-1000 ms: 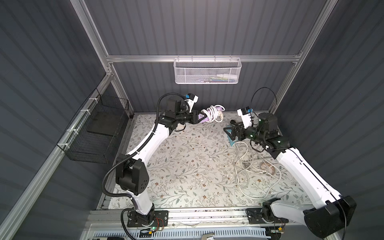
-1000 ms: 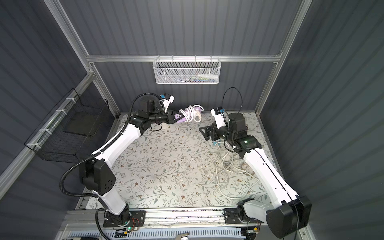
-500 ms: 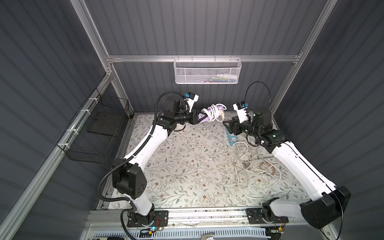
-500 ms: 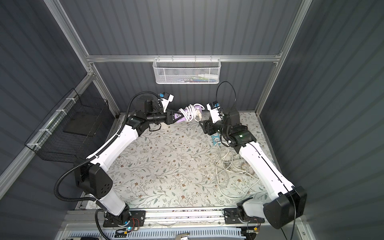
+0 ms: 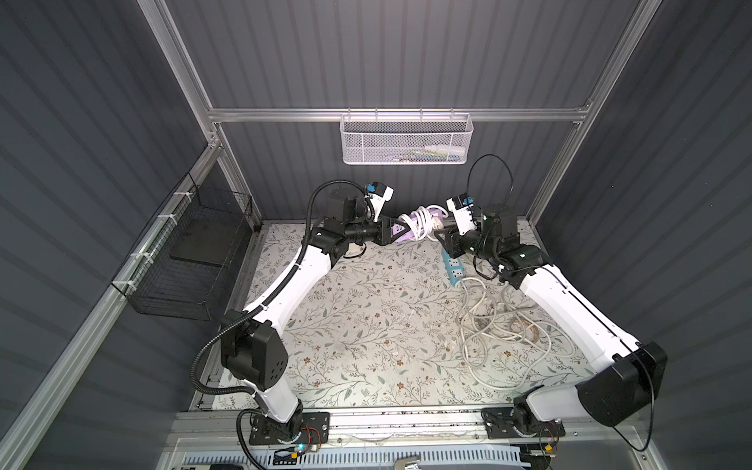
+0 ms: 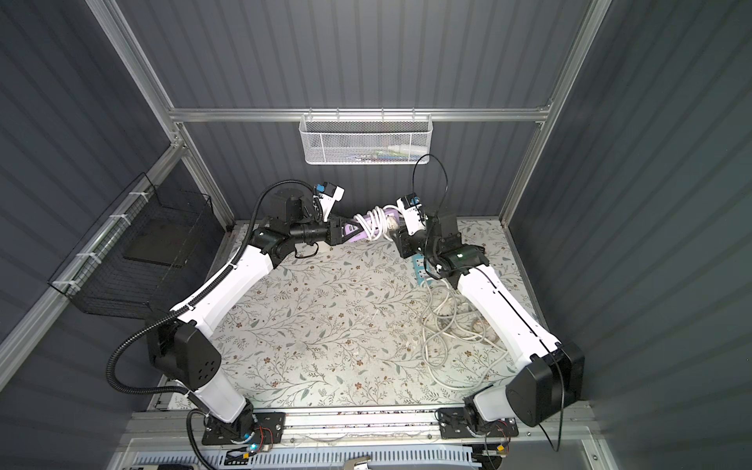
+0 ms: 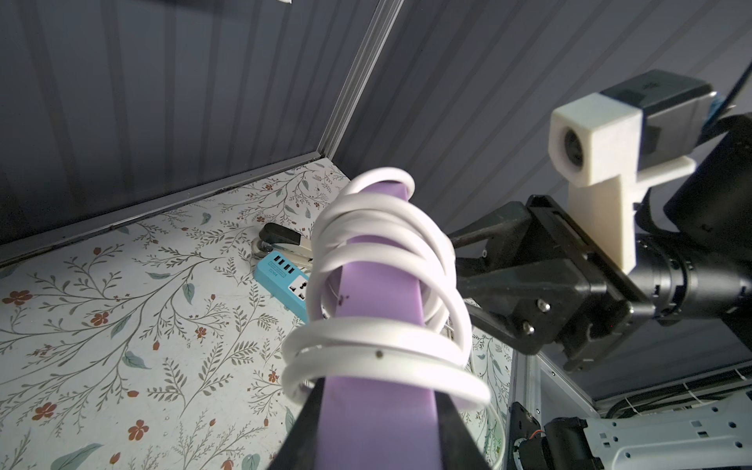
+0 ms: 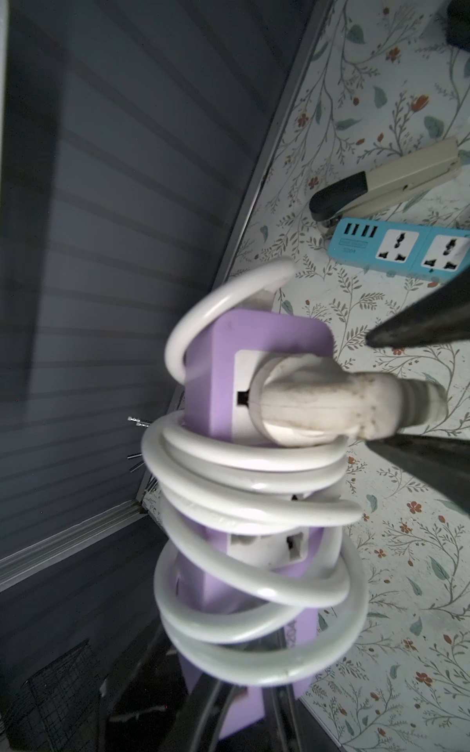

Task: Unwrap the cord wrapped around the power strip
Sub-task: Unwrap the power cord from the power strip.

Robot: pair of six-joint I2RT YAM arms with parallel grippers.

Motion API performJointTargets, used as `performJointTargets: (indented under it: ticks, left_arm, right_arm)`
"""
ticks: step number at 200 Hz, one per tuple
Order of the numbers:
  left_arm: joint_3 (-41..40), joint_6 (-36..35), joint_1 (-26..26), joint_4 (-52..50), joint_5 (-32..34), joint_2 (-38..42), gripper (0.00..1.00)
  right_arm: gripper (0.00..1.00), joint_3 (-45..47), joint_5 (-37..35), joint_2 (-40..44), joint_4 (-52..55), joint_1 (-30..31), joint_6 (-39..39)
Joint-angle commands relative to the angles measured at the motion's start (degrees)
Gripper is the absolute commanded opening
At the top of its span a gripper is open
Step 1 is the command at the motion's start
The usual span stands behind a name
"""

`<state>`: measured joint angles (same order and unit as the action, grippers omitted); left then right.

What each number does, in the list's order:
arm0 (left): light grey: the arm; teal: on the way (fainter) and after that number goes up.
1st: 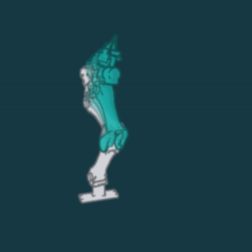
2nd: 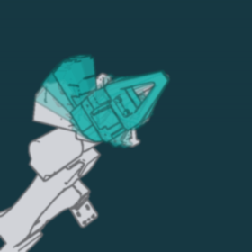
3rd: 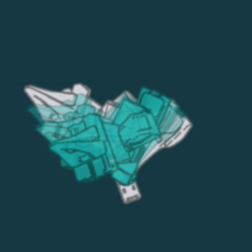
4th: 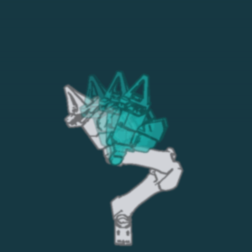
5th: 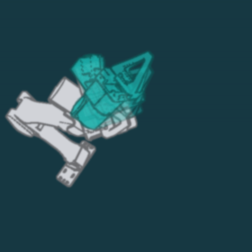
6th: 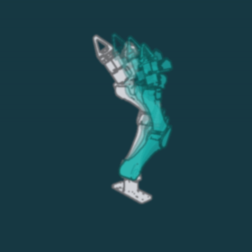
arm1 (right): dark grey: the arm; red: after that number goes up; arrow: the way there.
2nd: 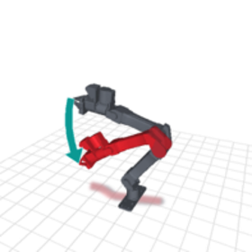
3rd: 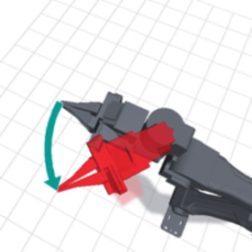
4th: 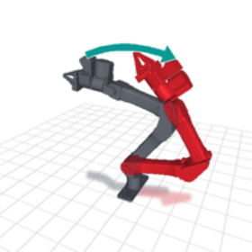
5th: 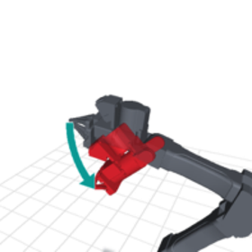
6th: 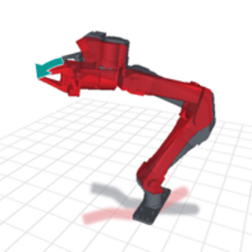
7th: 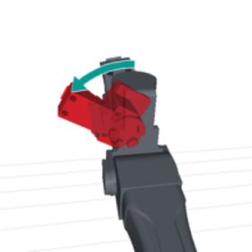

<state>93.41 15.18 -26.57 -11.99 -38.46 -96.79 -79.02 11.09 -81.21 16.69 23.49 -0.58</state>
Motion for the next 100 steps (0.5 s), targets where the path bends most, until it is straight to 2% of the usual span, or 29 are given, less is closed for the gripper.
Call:
performJointTargets:
  ticks: [1,32,63,100]
  left_arm:
    - [0.4,-0.3,-0.4,3.7,-2.0,1.7,0.00]
    - [0.2,0.0,-0.5,4.2,-2.3,1.8,0.00]
    - [0.0,0.0,-0.5,4.3,-2.1,2.0,0.00]
    - [-0.5,0.6,-0.5,5.3,-1.8,2.0,0.00]
  right_arm:
    - [0.27,-2.2,-0.2,-0.7,-1.1,0.5,-0.3]
    - [0.11,-2.4,-0.3,-1.3,-1.2,0.9,-0.3]
    - [0.00,-2.3,-0.5,-1.2,-1.1,1.1,-0.4]
    - [0.00,-2.2,-1.6,-1.3,-1.0,2.7,-0.4]
